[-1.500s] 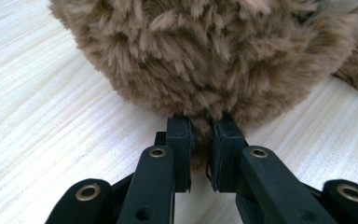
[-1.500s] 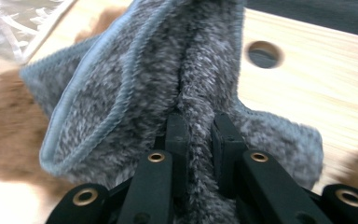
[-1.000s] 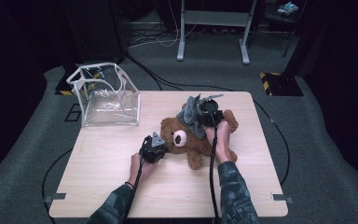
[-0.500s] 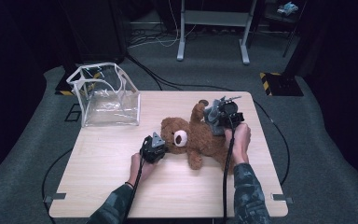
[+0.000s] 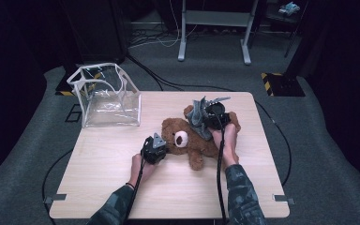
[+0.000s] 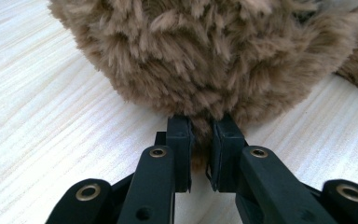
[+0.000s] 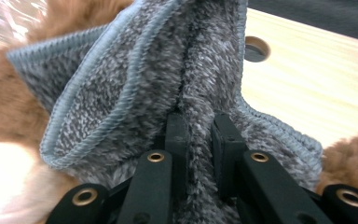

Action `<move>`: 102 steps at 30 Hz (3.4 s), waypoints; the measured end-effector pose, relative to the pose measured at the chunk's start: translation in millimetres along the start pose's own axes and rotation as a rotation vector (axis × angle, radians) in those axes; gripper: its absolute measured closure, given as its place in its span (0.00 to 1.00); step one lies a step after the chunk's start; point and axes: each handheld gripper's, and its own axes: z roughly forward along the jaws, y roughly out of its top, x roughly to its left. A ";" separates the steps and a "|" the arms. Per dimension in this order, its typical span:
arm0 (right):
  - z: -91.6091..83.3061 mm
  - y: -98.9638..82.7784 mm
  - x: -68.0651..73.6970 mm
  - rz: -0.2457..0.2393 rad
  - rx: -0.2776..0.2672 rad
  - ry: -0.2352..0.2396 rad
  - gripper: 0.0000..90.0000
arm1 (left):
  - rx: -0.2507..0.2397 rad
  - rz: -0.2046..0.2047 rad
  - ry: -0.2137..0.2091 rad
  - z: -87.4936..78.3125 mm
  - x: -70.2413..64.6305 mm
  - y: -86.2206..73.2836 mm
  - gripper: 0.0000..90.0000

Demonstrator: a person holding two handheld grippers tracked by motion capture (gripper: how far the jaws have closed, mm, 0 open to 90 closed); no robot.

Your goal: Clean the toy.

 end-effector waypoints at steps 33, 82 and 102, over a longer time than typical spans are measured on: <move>-8.8 -15.3 -42.1 0.075 0.014 -0.097 0.89 | -0.001 -0.001 -0.003 0.2 -0.1 0.0 0.89; -42.1 -61.6 -70.9 0.143 -0.047 -0.109 0.89 | 0.002 0.008 -0.002 0.1 -0.2 0.0 0.89; -42.2 -53.9 -124.4 0.240 -0.059 -0.283 0.88 | 0.004 0.009 -0.005 0.0 -0.2 0.1 0.89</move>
